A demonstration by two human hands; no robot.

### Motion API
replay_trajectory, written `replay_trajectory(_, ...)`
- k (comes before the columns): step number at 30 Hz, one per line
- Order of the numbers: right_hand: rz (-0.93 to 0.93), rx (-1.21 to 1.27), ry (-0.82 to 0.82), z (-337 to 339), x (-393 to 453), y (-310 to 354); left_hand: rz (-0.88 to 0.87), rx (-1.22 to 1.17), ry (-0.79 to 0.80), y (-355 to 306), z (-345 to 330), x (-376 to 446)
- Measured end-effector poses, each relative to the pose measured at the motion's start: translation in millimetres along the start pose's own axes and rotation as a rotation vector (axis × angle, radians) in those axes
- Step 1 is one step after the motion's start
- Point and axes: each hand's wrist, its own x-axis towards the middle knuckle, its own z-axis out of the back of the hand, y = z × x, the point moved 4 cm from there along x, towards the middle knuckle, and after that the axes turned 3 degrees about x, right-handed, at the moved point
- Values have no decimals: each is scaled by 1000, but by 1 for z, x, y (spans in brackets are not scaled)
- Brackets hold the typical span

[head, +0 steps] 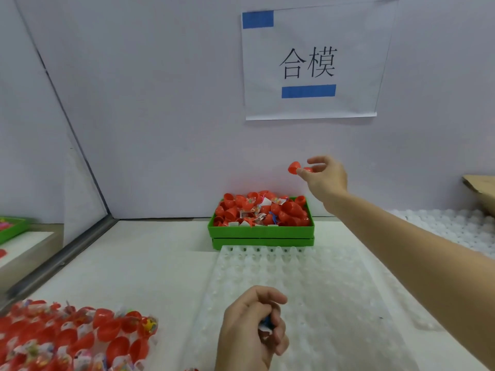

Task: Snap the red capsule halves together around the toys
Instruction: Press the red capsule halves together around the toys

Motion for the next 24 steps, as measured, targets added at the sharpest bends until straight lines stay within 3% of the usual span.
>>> replay_trajectory(6,-64,-327,140,-18,18,-33,-27,-49,-69,-11,16,9)
replay_trajectory(13,80,-357,94,33,-21,-48,-41,-57,-73,-10,16,8)
replay_trajectory(20,42,-422,505,67,-59,-52,44,-57,-68,-8,10,3)
replay_trajectory(24,89,-501,510,58,-53,-37,29,-52,-102,-4,10,5)
